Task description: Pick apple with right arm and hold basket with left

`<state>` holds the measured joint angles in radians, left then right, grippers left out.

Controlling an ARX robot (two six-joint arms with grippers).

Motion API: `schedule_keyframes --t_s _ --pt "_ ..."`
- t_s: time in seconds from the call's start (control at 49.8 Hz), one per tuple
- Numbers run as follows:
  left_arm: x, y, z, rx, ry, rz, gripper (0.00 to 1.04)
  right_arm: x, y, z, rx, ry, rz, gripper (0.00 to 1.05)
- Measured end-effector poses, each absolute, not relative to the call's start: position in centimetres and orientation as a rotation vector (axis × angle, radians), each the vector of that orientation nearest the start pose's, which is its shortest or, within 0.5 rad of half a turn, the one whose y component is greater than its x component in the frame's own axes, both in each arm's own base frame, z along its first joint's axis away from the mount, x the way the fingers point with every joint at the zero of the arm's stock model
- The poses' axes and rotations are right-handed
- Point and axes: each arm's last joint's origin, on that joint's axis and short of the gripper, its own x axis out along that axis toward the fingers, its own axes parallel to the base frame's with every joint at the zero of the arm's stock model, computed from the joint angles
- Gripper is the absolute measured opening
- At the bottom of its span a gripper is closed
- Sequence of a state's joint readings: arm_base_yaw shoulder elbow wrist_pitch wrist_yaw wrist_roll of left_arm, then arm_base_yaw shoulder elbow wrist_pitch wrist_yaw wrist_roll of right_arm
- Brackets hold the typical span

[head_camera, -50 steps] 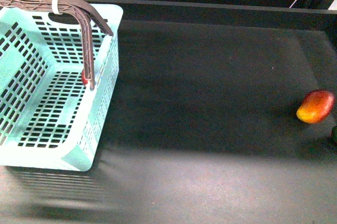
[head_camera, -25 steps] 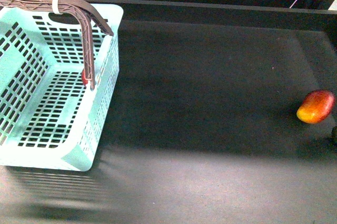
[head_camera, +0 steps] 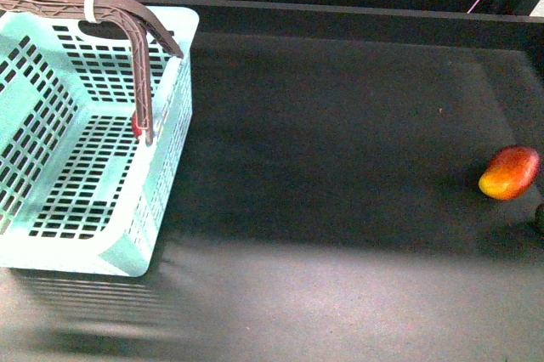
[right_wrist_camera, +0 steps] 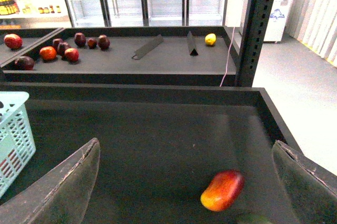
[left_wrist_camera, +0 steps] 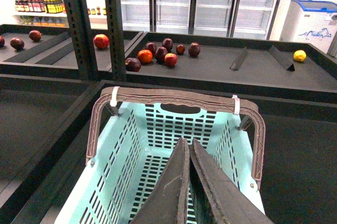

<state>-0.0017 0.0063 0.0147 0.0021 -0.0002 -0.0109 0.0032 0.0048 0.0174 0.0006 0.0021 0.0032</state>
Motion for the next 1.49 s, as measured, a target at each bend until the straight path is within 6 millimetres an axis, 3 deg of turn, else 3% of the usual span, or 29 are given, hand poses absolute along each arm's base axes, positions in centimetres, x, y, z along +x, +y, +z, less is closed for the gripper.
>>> schedule_keyframes --t_s 0.121,0.322,0.623,1.487 --pt "9.72 -0.02 16.82 -0.012 -0.010 -0.002 0.04 9.69 0.03 16.92 0.003 -0.014 0.001 0.96" --pt "9.72 -0.02 16.82 -0.011 -0.010 -0.002 0.49 9.69 0.03 16.92 0.003 -0.014 0.001 0.96" --pt "9.72 -0.02 16.82 -0.011 -0.010 -0.002 0.99 9.69 0.03 16.91 0.003 -0.013 0.001 0.96" --pt "9.72 -0.02 16.82 -0.009 -0.010 -0.002 0.98 9.69 0.03 16.92 0.003 -0.014 0.001 0.96"
